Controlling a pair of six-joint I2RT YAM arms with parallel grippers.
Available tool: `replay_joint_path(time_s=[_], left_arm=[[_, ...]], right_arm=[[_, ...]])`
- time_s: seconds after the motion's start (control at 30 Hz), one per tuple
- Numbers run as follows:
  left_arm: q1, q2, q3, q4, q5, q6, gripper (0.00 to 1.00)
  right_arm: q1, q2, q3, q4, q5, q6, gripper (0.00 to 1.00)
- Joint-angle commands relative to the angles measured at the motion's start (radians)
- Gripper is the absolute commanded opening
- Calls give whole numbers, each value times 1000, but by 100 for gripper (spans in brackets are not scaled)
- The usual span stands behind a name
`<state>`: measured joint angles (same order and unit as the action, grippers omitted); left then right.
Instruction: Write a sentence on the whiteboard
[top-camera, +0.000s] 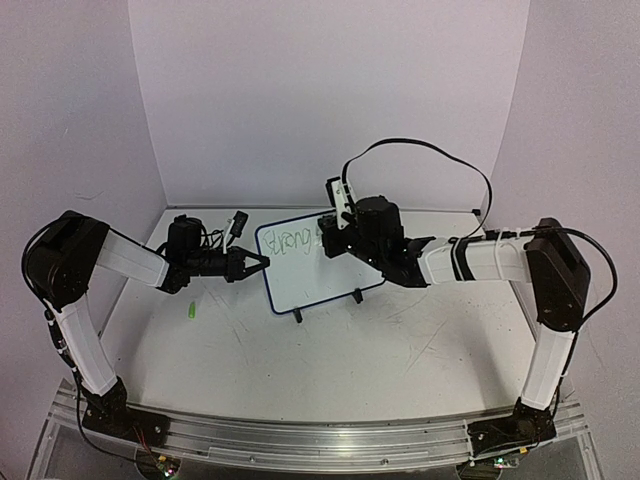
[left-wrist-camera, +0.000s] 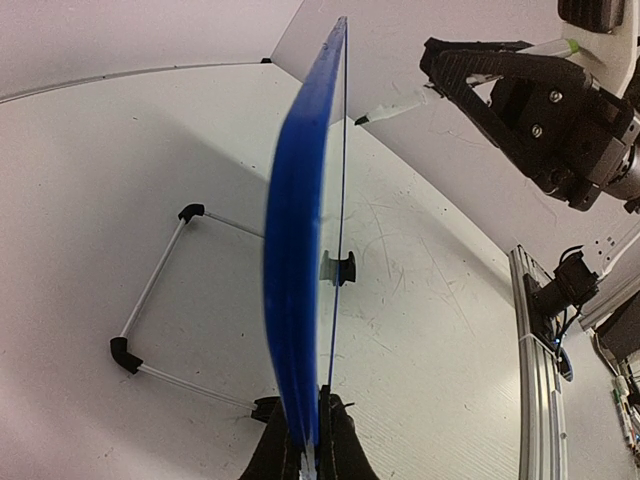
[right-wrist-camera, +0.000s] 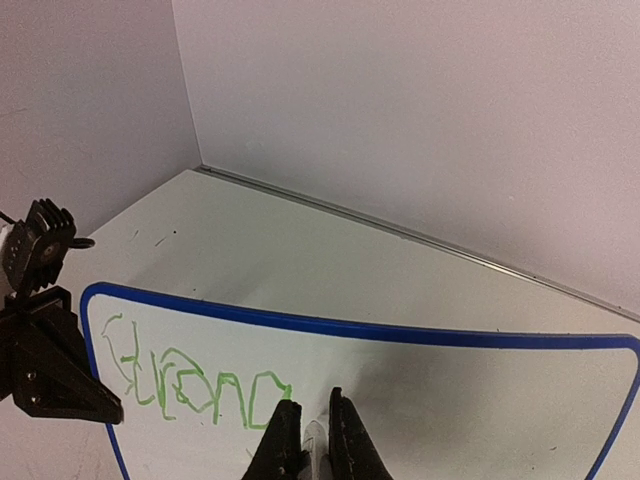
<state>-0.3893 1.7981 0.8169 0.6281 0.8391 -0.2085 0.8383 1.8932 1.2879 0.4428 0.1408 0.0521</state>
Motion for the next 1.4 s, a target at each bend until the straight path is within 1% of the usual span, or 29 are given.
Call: replay_joint_path(time_s=[0.0,0.3,0.77,1.37], left_arm=[[3,-11,13,-50,-80,88,0],[3,-14,13,-52,-79,87,0],[3,-12,15,-53,-78,87,0],[2,-13,13,-56,-81,92,0]], right_arm=[[5,33,66,39,-23,-8,0],[4,50,74,32,-8,5,0],[0,23,28,24,115,5,0],[-20,9,30,40,156,-29,0]])
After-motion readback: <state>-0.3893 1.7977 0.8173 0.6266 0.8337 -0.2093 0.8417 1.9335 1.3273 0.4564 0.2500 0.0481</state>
